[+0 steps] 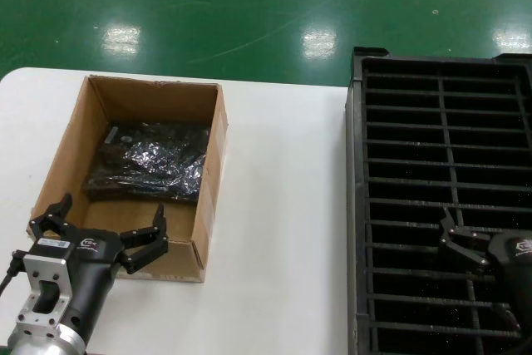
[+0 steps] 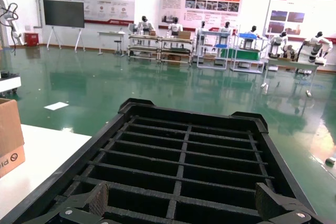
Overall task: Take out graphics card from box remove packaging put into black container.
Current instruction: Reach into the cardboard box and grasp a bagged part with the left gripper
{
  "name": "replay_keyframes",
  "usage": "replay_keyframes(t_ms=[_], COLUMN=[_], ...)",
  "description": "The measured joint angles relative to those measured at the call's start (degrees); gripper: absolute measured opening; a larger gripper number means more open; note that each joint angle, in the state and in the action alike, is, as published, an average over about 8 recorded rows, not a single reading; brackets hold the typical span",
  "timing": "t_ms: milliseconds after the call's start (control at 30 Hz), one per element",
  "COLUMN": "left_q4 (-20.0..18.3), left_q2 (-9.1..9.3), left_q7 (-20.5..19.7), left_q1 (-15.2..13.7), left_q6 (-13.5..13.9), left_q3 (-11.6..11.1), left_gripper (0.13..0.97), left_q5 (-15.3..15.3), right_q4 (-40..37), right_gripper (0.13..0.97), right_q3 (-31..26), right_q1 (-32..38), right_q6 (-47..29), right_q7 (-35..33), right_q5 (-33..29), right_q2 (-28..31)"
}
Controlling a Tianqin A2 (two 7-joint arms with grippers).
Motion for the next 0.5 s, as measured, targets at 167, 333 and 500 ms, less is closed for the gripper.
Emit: replay_keyframes(t_ms=[167,333,500], left_q4=[0.0,0.0,0.3], left_q2=[0.0,-0.01,-2.49], left_q7=[0.0,0.0,0.3], left_q1=[0.0,0.0,-0.8], left_q6=[0.0,0.0,1.1], left_q3=[0.0,0.0,0.9], left_gripper=[0.966,0.966,0.966], left_q5=[0.0,0.0,0.8], right_q4=[0.0,0.0,0.0], right_gripper=[0.966,0.966,0.966], right_q3=[0.0,0.0,0.0], right_q1=[0.0,0.0,0.0], right_q6=[0.0,0.0,0.0], right_q7=[0.0,0.0,0.0], right_q5=[0.0,0.0,0.0], right_q2=[0.0,0.0,0.0])
